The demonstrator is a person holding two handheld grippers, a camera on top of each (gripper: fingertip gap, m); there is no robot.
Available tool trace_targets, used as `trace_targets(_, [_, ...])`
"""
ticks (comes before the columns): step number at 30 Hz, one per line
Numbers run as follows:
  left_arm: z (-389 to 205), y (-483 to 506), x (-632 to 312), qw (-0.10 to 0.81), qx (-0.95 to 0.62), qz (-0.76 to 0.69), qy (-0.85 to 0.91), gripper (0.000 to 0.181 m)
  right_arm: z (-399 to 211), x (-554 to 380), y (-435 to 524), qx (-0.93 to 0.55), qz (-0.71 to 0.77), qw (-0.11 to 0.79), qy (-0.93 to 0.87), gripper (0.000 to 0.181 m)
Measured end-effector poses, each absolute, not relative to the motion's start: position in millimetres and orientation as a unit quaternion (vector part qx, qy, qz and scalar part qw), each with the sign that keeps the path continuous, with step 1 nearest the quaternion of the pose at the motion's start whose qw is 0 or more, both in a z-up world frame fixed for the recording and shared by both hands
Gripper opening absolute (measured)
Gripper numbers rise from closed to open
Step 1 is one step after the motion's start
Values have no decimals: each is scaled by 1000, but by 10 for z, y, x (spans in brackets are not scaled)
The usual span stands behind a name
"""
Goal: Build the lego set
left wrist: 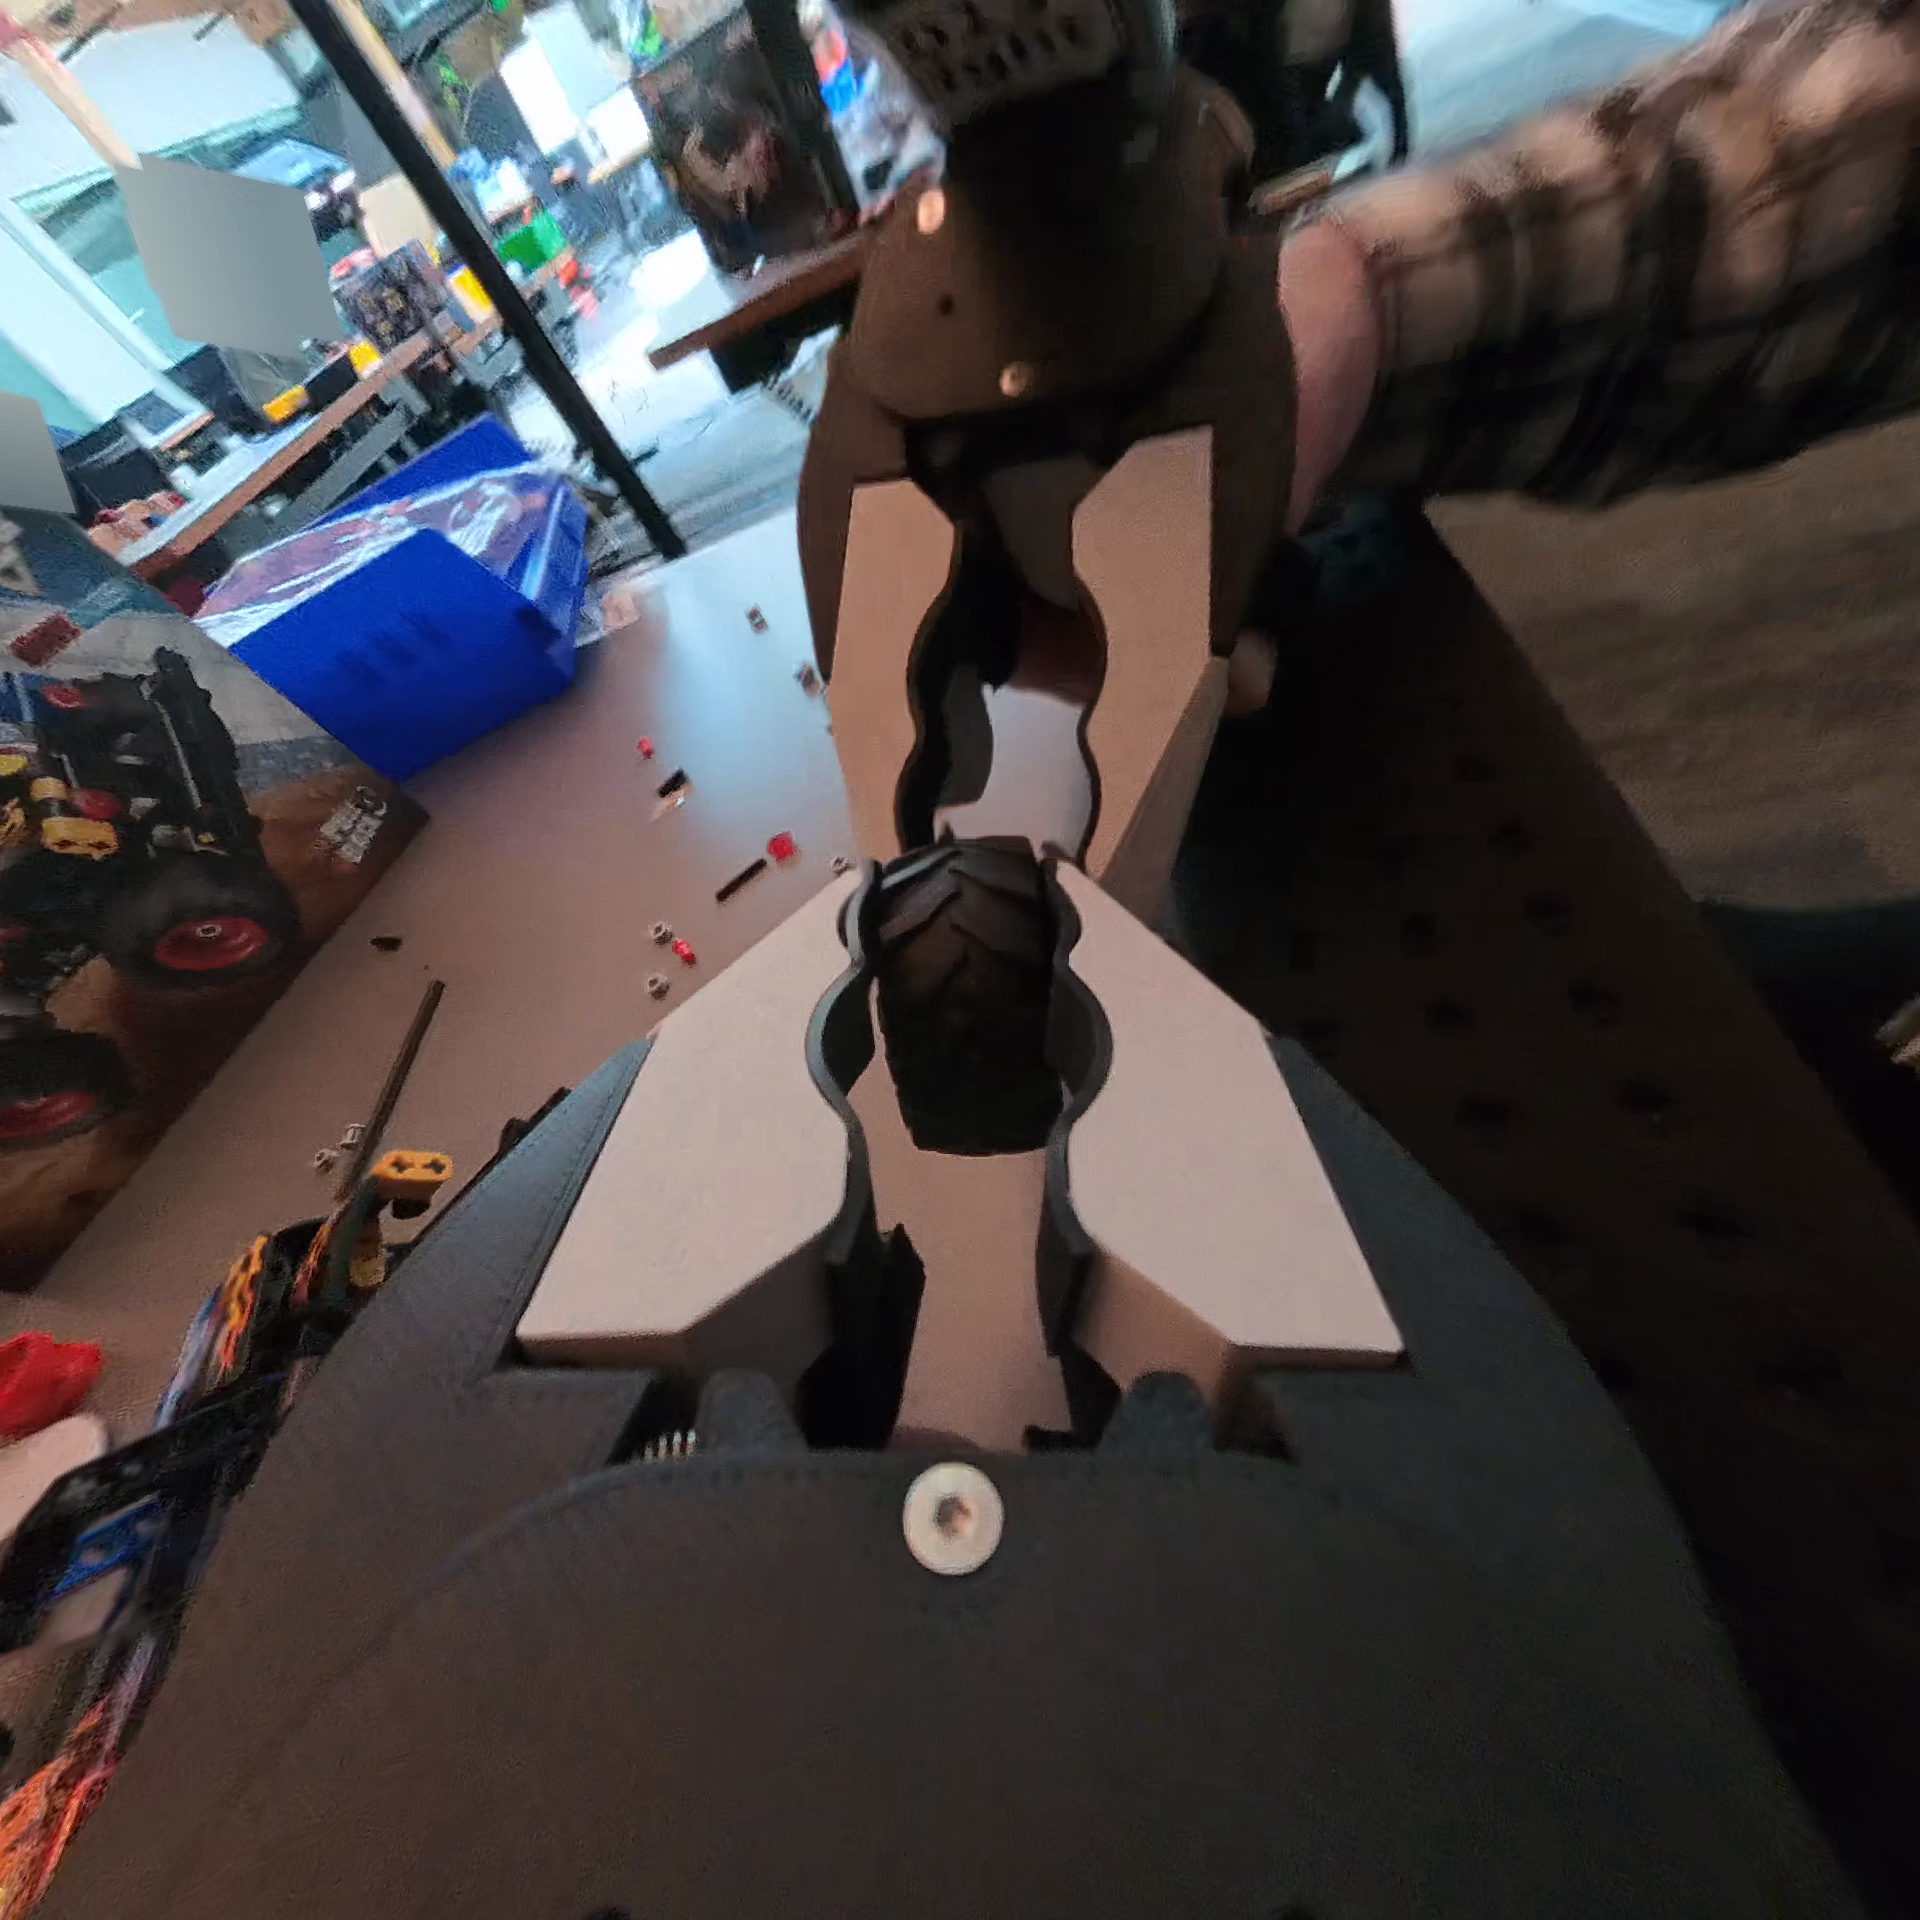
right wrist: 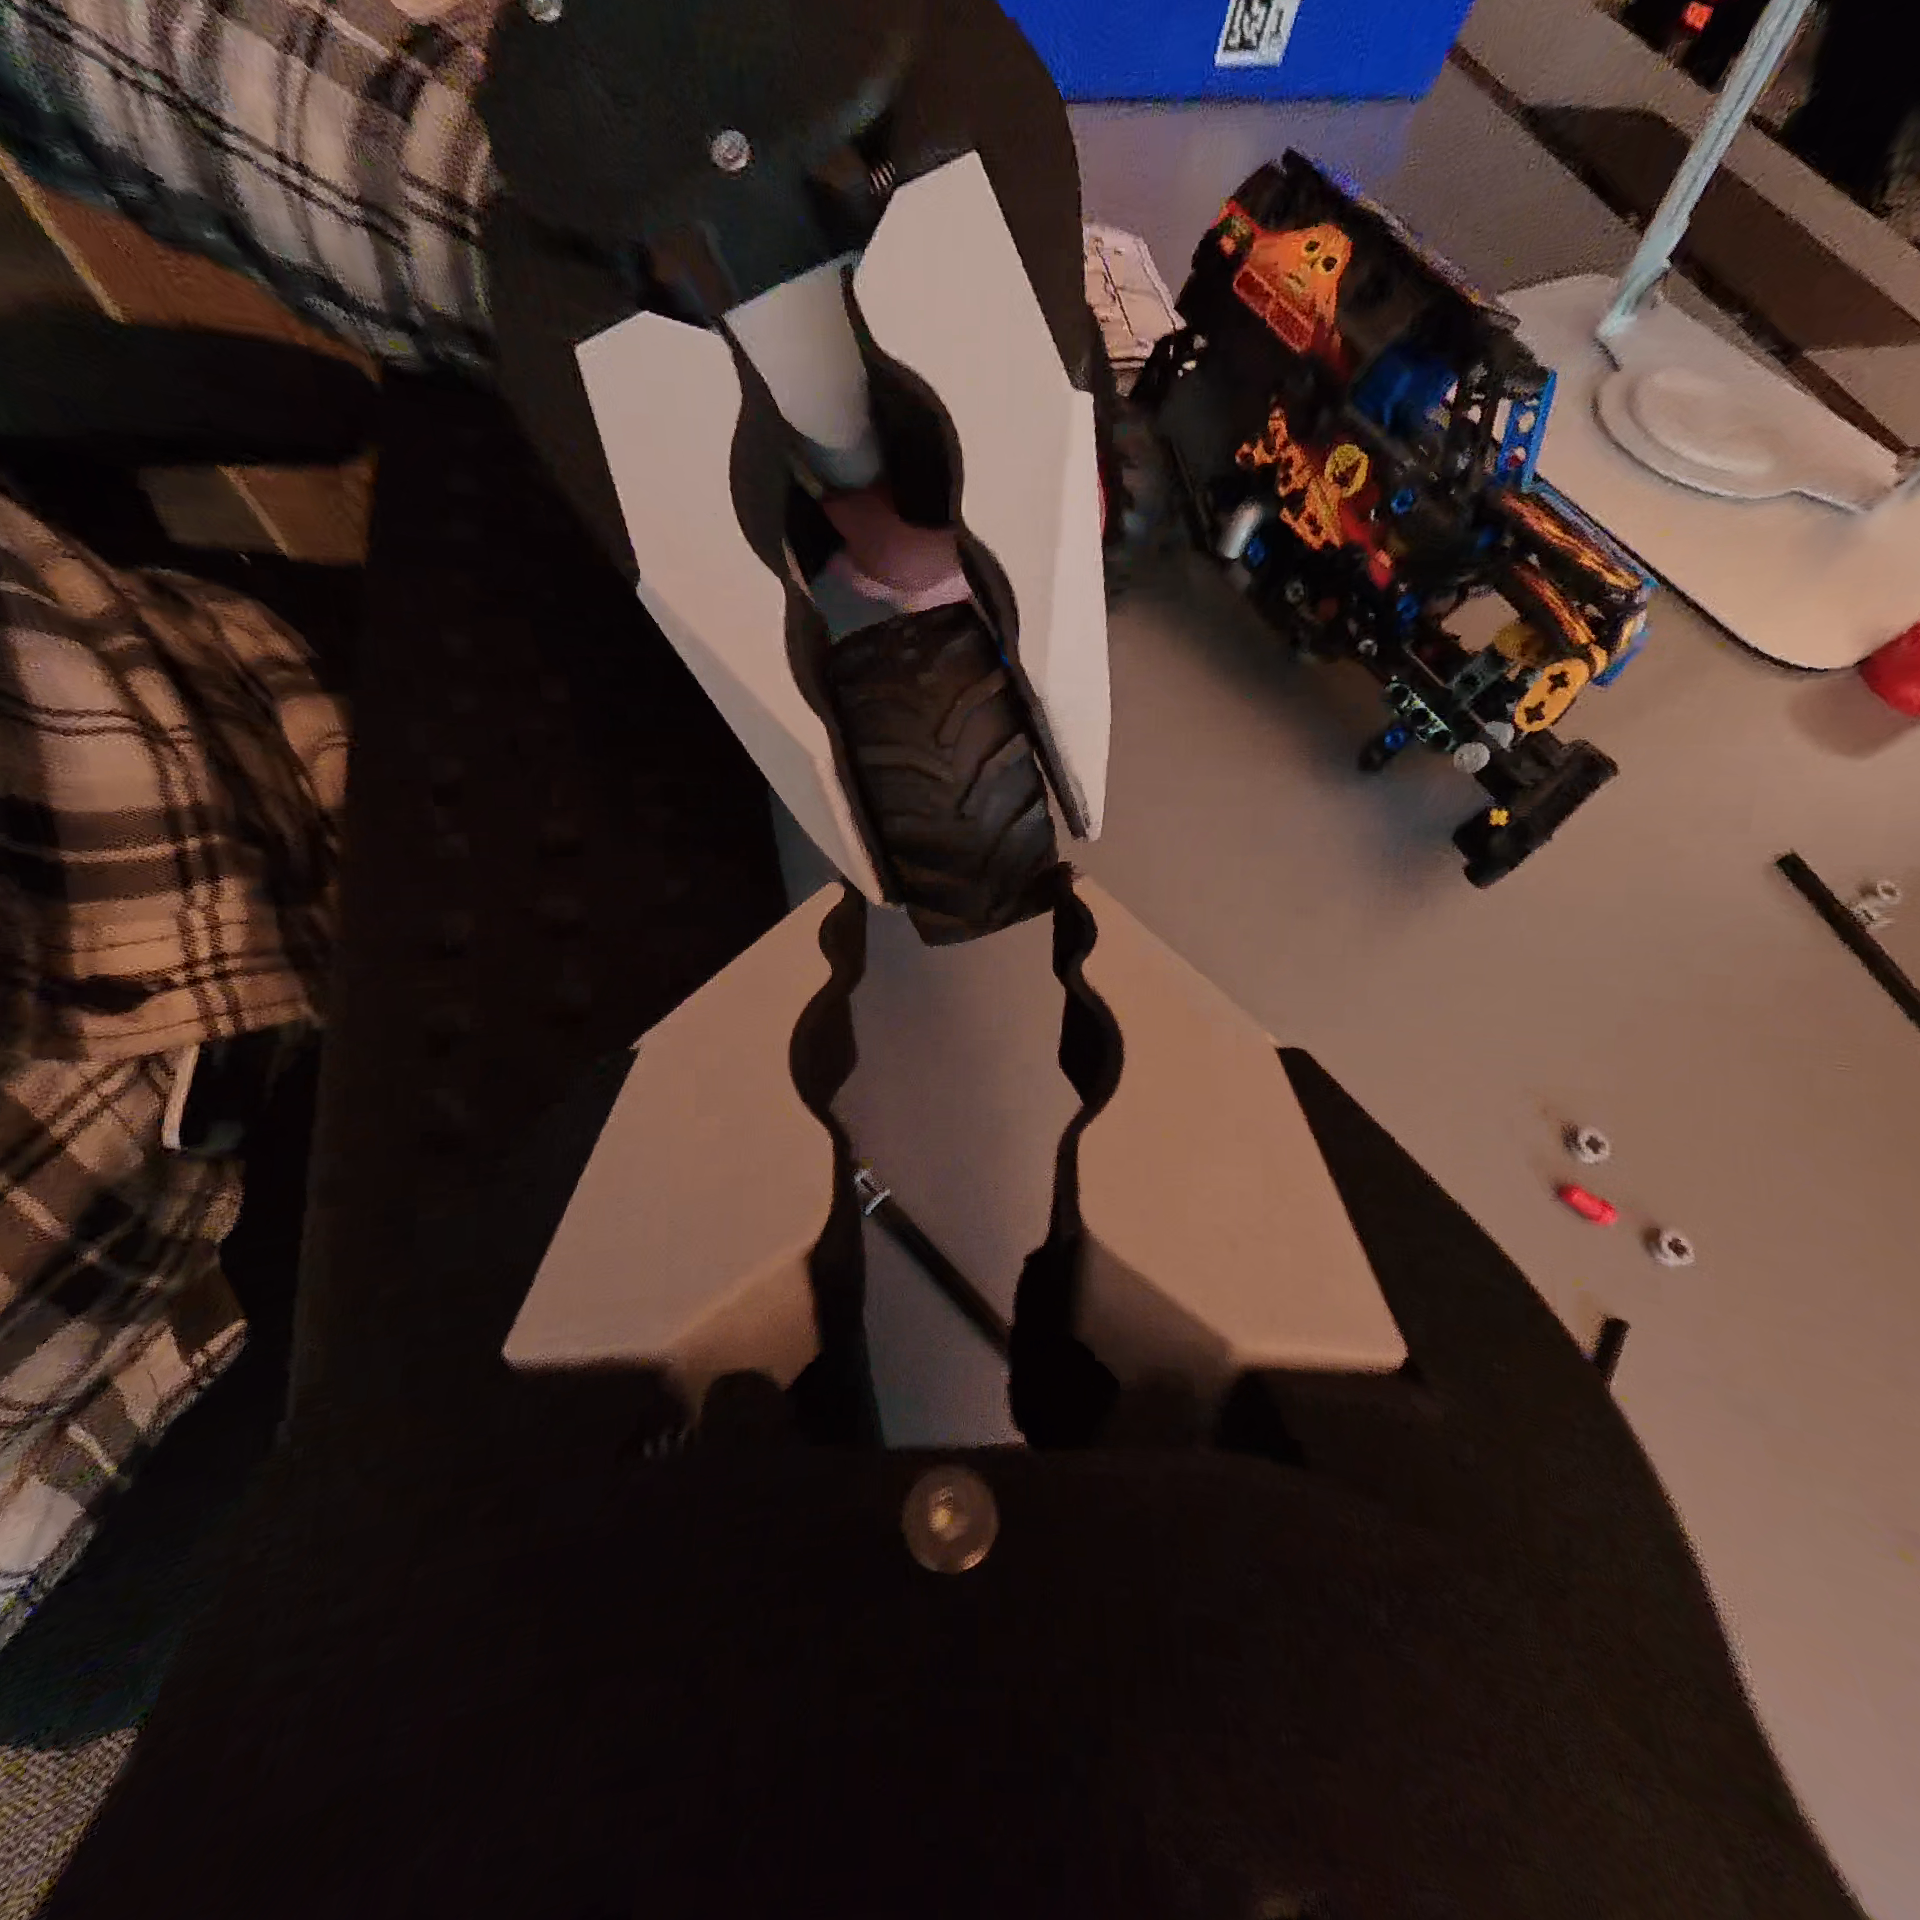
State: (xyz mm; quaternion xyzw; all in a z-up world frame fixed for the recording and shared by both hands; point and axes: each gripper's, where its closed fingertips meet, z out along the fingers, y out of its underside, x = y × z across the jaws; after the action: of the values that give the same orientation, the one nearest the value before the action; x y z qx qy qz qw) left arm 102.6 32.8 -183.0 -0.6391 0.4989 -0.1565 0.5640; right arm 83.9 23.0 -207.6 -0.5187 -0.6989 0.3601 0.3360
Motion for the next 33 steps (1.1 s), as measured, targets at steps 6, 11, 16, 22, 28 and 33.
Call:
trace_targets(6, [-1747,362,970,574,-634,-164,492,30,-1943,867,309,-512,362,351,-695,24])
trace_targets(11, [-2019,505,863,540,-650,-58,531,29,-2092,922,554,-498,165,402,-751,24])
trace_targets(16, [-2368,485,852,480,-661,8,577,30,-2357,932,570,-460,48,396,-793,24])
trace_targets(22, [-2425,360,989,458,-657,15,599,28,-2435,1022,490,-410,7,372,-833,24])
trace_targets(28, [-2493,295,1014,432,-658,16,617,27,-2485,1037,434,-365,-28,327,-871,23])
trace_targets(33, [-2495,286,1015,424,-663,10,617,28,-2498,1040,416,-354,-33,300,-885,24])
